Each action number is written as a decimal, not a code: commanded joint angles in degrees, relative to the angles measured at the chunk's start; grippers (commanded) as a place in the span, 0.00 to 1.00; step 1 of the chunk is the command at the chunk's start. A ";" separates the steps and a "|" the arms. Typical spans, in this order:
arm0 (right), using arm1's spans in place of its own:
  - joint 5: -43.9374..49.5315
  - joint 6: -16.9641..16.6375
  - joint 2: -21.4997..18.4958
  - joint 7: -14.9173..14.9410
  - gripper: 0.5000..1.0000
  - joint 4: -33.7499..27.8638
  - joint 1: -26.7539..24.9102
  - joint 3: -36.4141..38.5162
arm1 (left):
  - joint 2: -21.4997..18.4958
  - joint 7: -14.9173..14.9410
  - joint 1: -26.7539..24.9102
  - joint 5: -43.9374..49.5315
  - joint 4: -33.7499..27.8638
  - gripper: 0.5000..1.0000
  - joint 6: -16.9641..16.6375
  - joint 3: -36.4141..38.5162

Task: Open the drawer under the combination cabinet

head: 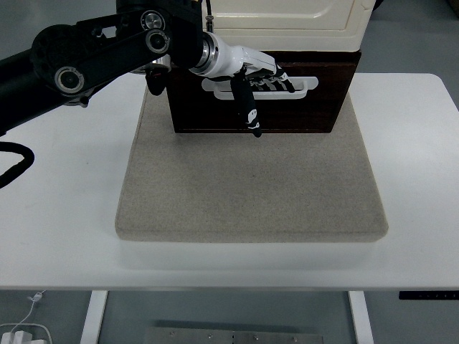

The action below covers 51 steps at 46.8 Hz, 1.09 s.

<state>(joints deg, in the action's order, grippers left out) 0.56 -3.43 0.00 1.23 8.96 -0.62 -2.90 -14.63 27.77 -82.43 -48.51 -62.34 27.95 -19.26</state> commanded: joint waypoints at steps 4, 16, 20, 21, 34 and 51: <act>-0.03 0.00 0.00 0.00 0.86 0.00 0.00 0.00 | -0.14 0.00 -0.01 0.08 -0.06 1.00 0.70 -0.43; -0.03 0.00 0.00 0.00 0.86 0.00 0.00 0.00 | -0.32 0.00 -0.19 0.26 -0.24 1.00 1.93 -0.70; -0.03 0.00 0.00 0.00 0.86 0.00 0.00 0.09 | -0.40 0.00 -0.19 0.26 -0.33 1.00 2.29 -0.70; -0.03 0.00 0.00 0.00 0.86 0.00 0.00 0.09 | -0.40 0.00 -0.19 0.35 -0.41 1.00 2.37 -0.70; -0.03 0.09 0.00 0.00 0.86 0.00 0.00 0.09 | -0.40 0.00 -0.10 0.35 -0.59 1.00 3.25 -0.78; -0.03 0.00 0.00 0.00 0.86 0.00 0.00 0.09 | -0.49 0.00 -0.36 1.32 -1.29 1.00 4.22 -1.05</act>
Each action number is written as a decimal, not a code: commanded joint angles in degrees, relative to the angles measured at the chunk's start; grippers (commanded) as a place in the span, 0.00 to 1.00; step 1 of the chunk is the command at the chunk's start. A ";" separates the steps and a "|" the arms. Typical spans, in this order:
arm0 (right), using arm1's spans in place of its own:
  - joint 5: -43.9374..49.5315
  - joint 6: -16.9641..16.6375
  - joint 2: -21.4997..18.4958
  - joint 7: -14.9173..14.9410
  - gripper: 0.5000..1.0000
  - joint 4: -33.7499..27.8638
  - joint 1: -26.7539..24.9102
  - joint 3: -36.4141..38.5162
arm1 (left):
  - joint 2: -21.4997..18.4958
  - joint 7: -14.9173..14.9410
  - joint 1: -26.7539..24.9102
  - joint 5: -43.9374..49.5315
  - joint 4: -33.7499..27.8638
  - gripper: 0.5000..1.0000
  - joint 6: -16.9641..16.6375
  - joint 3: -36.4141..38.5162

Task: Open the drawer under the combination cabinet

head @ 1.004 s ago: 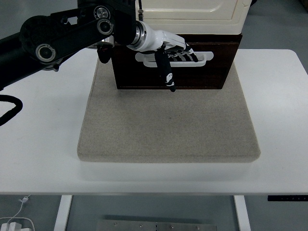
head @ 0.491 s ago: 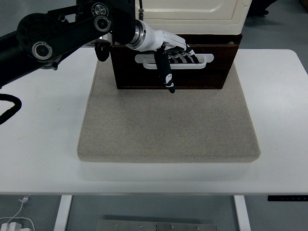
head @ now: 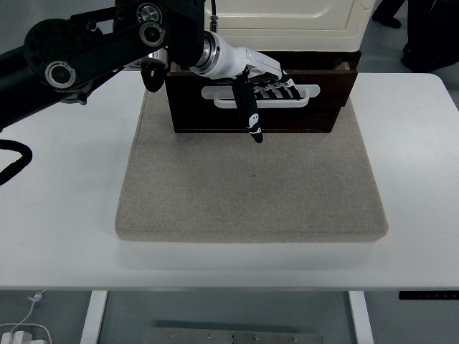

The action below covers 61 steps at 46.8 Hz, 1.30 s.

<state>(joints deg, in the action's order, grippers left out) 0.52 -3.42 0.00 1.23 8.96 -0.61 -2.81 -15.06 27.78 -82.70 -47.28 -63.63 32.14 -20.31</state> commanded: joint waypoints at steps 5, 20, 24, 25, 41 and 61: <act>0.01 -0.01 0.00 0.00 0.86 0.00 0.00 0.00 | 0.03 0.00 -0.09 0.08 -0.09 1.00 0.21 -0.08; 0.01 -0.01 0.00 0.00 0.86 0.00 0.00 0.00 | -0.14 0.00 -0.09 1.32 -0.61 1.00 1.70 -0.17; 0.01 -0.01 0.00 0.00 0.86 0.00 0.00 0.00 | -0.14 0.00 -0.09 1.58 -0.61 1.00 1.88 -0.17; 0.01 0.08 0.00 0.00 0.86 0.00 0.00 0.00 | -0.23 0.00 -0.09 1.58 -0.79 1.00 1.88 -0.17; 0.01 0.08 0.00 0.00 0.86 0.00 0.00 0.00 | -0.58 0.00 -0.09 2.81 -1.67 1.00 2.86 -0.43; 0.01 0.08 0.00 0.00 0.86 0.00 0.00 0.00 | -1.02 0.00 -0.26 3.69 -1.76 1.00 2.86 -2.01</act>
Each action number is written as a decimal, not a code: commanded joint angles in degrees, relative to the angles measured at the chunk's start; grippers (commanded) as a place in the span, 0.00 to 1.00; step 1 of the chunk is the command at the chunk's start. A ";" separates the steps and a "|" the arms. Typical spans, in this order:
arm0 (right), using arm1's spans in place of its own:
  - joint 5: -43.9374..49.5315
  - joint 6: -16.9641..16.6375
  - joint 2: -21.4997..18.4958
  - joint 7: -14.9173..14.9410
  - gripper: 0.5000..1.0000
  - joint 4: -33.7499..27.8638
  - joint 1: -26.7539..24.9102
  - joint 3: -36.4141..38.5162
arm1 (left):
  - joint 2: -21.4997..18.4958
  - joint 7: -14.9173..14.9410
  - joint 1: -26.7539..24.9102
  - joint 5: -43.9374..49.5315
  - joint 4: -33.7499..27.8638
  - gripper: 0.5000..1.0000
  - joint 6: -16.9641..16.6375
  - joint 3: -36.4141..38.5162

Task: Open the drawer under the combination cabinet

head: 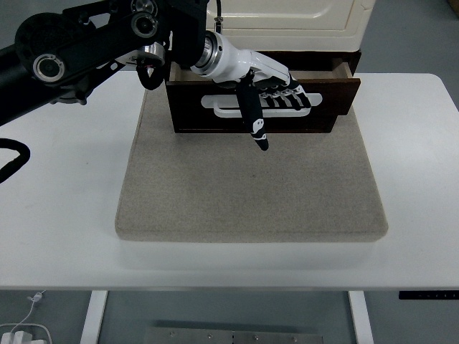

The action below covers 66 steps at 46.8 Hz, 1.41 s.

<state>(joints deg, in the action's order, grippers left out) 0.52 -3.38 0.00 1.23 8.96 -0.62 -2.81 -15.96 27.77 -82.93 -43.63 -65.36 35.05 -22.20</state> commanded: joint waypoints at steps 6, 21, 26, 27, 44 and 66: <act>0.00 -0.05 0.00 0.00 0.86 0.00 0.00 0.00 | -0.65 0.00 -0.04 0.21 -0.38 1.00 -0.05 -0.13; 0.00 -0.05 0.00 0.00 0.86 0.00 0.00 0.00 | -0.92 0.00 0.40 0.13 -0.64 1.00 -0.05 -0.04; 0.00 -0.05 0.00 0.00 0.86 0.00 0.00 0.00 | -0.83 0.00 0.49 0.12 -0.64 1.00 -0.05 -0.04; 0.00 -0.05 0.00 0.00 0.86 0.00 0.00 0.00 | -0.92 0.00 0.49 0.12 -0.64 1.00 -0.05 -0.04; 0.00 -0.05 0.00 0.00 0.86 0.00 0.00 0.00 | -0.83 0.00 0.49 0.12 -0.82 1.00 -0.05 0.23; 0.00 -0.05 0.00 0.00 0.86 0.00 0.00 0.00 | -0.83 0.00 0.66 0.30 -1.61 1.00 -0.05 0.31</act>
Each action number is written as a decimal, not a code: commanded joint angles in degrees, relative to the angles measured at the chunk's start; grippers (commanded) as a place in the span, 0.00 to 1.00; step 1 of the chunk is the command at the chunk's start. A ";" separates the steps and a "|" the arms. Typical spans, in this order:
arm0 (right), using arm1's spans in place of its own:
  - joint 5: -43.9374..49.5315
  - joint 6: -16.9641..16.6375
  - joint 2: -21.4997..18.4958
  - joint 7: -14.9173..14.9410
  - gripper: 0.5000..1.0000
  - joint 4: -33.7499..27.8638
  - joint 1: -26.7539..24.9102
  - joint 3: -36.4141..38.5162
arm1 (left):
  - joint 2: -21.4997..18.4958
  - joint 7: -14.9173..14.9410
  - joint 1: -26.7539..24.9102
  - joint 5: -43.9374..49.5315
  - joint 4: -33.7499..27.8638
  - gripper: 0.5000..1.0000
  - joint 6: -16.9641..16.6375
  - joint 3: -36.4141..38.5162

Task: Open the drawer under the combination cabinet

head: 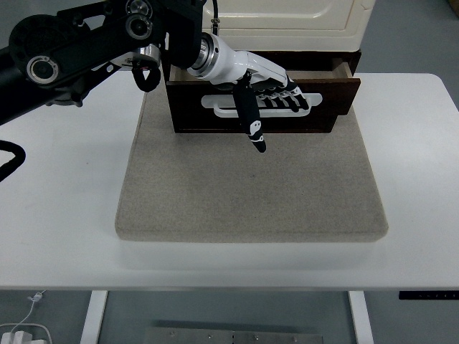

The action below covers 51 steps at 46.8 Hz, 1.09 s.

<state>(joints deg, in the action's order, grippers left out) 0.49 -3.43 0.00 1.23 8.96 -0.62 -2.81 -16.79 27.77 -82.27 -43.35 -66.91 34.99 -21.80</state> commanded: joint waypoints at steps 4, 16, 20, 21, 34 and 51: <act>0.03 0.09 0.00 0.00 0.86 0.00 0.00 0.00 | 0.00 0.00 -0.08 0.11 -0.06 1.00 0.01 -0.26; -0.05 0.09 0.00 0.00 0.86 0.00 0.00 0.00 | 0.00 0.00 0.01 0.11 -0.06 1.00 0.01 -0.17; -0.05 0.09 0.00 0.00 0.86 0.00 0.00 0.00 | 0.00 0.00 0.09 0.11 -0.06 1.00 0.01 -0.17; -0.05 0.00 0.00 0.00 0.86 0.00 0.00 0.00 | 0.00 0.00 0.09 0.11 -0.06 1.00 0.01 -0.17; -0.05 0.09 0.00 0.00 0.86 0.00 0.00 0.00 | 0.00 0.00 0.89 0.20 -0.50 1.00 0.01 -0.17; -0.05 0.00 0.00 0.00 0.86 0.00 0.00 0.00 | 0.00 0.00 1.24 0.55 -0.59 1.00 0.01 -0.17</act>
<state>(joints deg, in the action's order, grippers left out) 0.45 -3.35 0.00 1.23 8.96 -0.62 -2.81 -16.78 27.77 -81.03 -43.11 -67.51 35.01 -21.96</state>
